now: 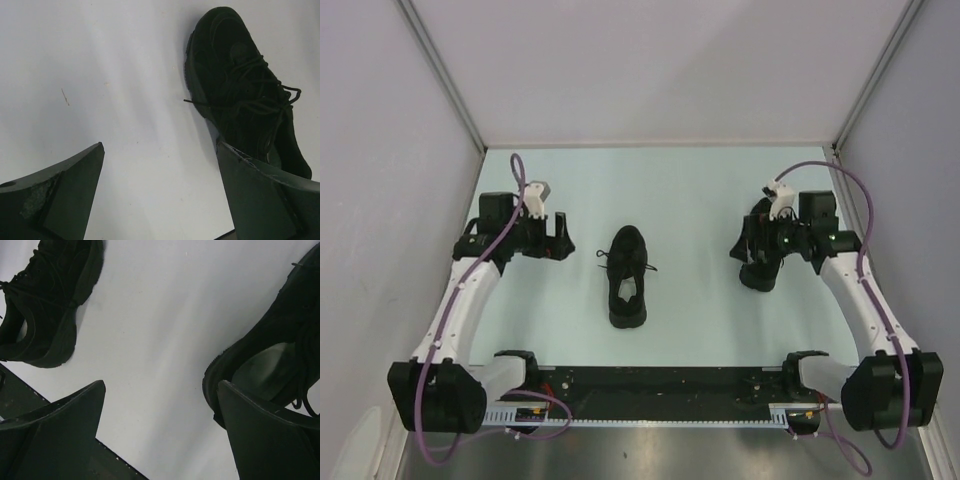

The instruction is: Tie the shoes

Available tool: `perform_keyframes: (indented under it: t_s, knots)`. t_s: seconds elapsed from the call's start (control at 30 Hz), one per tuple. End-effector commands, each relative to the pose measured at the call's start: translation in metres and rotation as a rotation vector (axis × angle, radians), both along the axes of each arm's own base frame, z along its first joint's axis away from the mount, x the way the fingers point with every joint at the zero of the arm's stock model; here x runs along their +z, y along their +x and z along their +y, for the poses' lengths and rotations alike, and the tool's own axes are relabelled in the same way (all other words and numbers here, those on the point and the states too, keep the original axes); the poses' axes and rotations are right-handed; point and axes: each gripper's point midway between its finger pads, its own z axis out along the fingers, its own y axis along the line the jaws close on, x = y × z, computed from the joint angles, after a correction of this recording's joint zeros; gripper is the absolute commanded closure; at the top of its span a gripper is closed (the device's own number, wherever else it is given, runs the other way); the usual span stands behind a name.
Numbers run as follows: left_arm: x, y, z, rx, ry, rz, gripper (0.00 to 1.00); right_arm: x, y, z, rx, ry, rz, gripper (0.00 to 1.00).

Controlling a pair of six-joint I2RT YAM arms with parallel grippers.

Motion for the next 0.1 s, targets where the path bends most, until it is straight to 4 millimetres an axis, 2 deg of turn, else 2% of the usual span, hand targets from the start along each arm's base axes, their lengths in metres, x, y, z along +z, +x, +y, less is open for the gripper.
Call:
perform_keyframes:
  t_s: [0.0,0.07]
  knots:
    - [0.0165,0.0073,0.0069,0.059,0.006,-0.065,0.0,0.0145,0.0029,-0.007,-0.026,0.007,-0.064,0.0]
    - [0.0252,0.0129,0.0099,0.064,0.021,-0.076,0.0,0.0226,0.0098,-0.0098,-0.044,0.023,-0.085,0.0]
